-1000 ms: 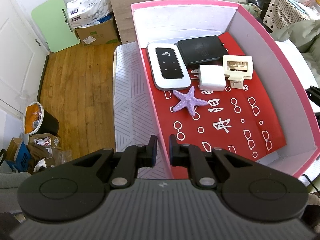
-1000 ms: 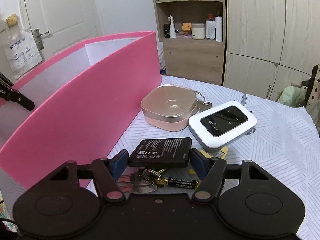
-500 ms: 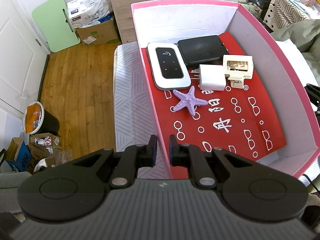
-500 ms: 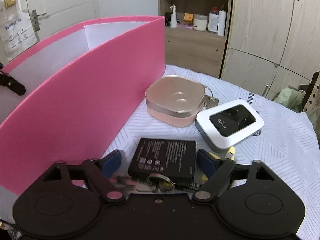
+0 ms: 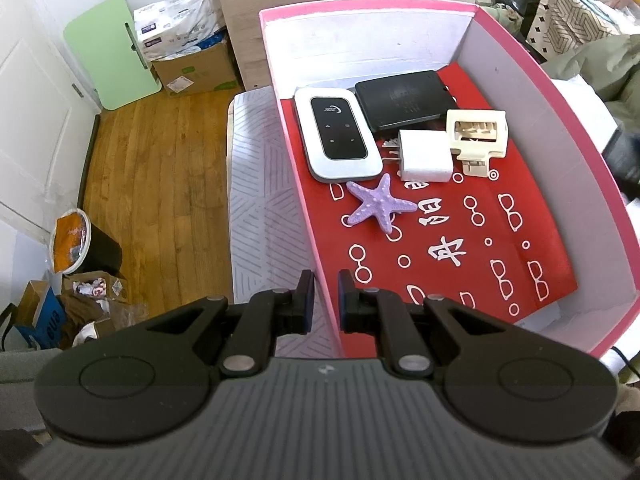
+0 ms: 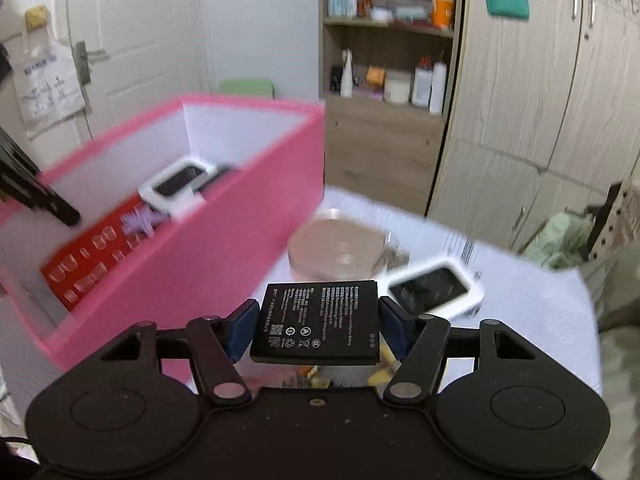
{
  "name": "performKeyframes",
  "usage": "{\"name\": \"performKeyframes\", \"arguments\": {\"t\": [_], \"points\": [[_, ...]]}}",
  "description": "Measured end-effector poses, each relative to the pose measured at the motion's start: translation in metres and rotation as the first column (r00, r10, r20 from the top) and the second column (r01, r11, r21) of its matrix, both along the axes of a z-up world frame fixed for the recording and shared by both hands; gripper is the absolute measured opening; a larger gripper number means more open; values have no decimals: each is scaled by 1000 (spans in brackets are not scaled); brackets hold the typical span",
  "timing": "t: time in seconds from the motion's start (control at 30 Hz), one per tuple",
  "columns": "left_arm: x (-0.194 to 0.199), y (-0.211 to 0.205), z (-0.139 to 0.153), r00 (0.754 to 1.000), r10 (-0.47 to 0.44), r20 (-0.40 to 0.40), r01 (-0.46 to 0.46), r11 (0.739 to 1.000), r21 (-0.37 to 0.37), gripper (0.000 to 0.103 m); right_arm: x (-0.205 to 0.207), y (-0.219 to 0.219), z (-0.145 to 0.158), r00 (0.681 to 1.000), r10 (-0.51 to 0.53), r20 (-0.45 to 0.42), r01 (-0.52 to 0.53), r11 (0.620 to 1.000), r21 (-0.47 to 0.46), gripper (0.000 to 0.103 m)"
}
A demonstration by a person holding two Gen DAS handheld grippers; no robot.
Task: Organize rigid objects
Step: 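Carry the black battery pack into the box and release it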
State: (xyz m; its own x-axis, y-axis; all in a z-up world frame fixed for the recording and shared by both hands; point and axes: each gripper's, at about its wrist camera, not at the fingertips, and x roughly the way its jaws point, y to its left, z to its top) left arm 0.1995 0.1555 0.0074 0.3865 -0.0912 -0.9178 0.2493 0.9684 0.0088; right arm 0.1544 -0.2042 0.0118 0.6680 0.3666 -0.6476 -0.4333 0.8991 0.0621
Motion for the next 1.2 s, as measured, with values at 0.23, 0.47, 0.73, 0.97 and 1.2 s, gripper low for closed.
{"name": "performKeyframes", "arguments": {"t": [0.23, 0.47, 0.73, 0.97, 1.2], "points": [[9, 5, -2, 1000, 15, -15, -15, 1000, -25, 10, 7, 14, 66, 984, 171, 40, -174, 981, 90, 70], [8, 4, -2, 1000, 12, -4, -12, 1000, -13, 10, 36, 87, 64, 879, 453, -153, -427, 888, 172, 70], [8, 8, -2, 1000, 11, -1, -11, 999, -31, 10, 81, 163, 14, 801, 454, -390, -479, 877, 38, 69], [7, 11, -2, 1000, 19, 0, -19, 999, -48, 11, 116, 163, -14, 798, 292, -528, -333, 943, 18, 71], [6, 13, -2, 1000, 30, 4, -30, 998, -52, 11, 76, 123, 38, 867, 328, -374, -315, 944, 97, 72]]}}
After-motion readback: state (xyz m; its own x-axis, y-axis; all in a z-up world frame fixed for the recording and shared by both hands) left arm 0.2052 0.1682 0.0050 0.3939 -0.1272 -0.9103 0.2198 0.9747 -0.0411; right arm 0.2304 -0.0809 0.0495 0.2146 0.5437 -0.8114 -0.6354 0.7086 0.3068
